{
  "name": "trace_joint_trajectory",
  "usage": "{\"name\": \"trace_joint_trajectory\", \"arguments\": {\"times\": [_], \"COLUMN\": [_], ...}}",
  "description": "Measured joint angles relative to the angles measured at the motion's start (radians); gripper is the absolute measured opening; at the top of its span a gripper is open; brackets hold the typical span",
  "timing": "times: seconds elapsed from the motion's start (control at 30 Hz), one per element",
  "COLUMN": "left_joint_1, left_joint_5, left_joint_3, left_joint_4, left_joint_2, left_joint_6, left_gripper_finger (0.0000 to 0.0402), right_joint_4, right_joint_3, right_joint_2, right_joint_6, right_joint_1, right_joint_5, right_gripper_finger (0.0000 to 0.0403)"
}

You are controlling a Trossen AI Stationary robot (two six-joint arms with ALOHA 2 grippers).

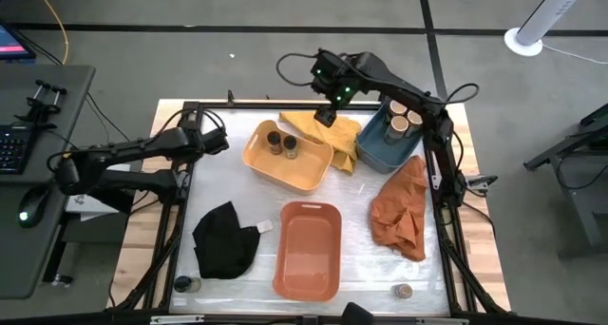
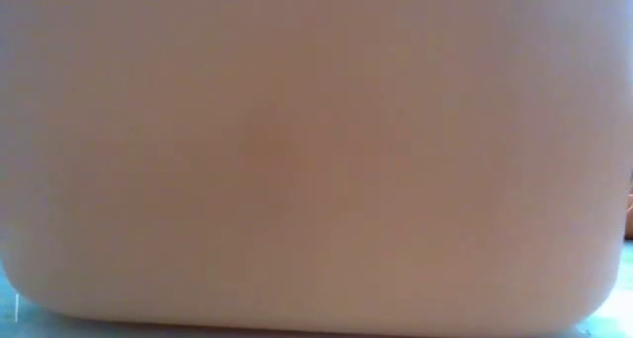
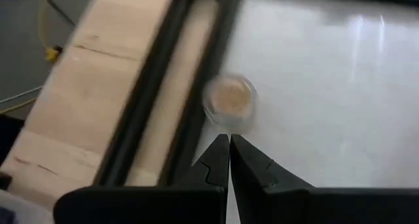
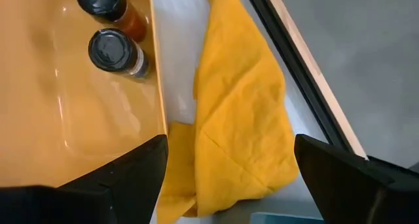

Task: Sort spices by type
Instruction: Put the top brown seasoning bottle into the orange bin

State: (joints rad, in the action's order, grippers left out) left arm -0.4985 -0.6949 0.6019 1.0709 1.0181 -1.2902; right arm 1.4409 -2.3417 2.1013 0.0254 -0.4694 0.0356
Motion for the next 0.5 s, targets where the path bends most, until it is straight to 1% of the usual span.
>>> {"name": "trace_joint_trajectory", "arguments": {"times": [0.13, 0.2, 0.23, 0.3, 0.37, 0.4, 0.43, 0.47, 0.5], "left_joint_1": [-0.017, -0.038, -0.051, -0.075, -0.093, -0.103, -0.110, -0.115, -0.119], "left_joint_5": [-0.136, -0.176, -0.187, -0.203, -0.203, -0.192, -0.181, -0.174, -0.169], "left_joint_3": [0.001, 0.001, 0.000, -0.014, -0.048, -0.067, -0.085, -0.103, -0.122], "left_joint_4": [-0.022, -0.032, -0.031, -0.041, -0.080, -0.117, -0.151, -0.184, -0.222], "left_joint_2": [0.004, 0.005, 0.011, 0.022, 0.034, 0.037, 0.038, 0.042, 0.045], "left_joint_6": [-0.061, -0.067, -0.068, -0.069, -0.069, -0.069, -0.069, -0.069, -0.069], "left_gripper_finger": [0.0000, 0.0000, 0.0000, 0.0000, 0.0000, 0.0000, 0.0000, 0.0000, 0.0000], "right_joint_4": [0.015, 0.050, 0.070, 0.091, 0.107, 0.104, 0.103, 0.105, 0.107], "right_joint_3": [0.000, 0.000, 0.000, 0.000, 0.000, 0.000, 0.000, 0.000, 0.000], "right_joint_2": [-0.020, -0.028, -0.028, -0.028, -0.028, -0.028, -0.029, -0.029, -0.029], "right_joint_6": [0.019, 0.019, 0.018, 0.020, 0.020, 0.019, 0.020, 0.023, 0.038], "right_joint_1": [-0.018, -0.018, -0.013, 0.000, 0.011, 0.015, 0.017, 0.019, 0.019], "right_joint_5": [-0.042, -0.036, -0.021, 0.028, 0.068, 0.075, 0.077, 0.077, 0.077], "right_gripper_finger": [0.0318, 0.0295, 0.0275, 0.0216, 0.0131, 0.0082, 0.0042, 0.0023, 0.0020]}}
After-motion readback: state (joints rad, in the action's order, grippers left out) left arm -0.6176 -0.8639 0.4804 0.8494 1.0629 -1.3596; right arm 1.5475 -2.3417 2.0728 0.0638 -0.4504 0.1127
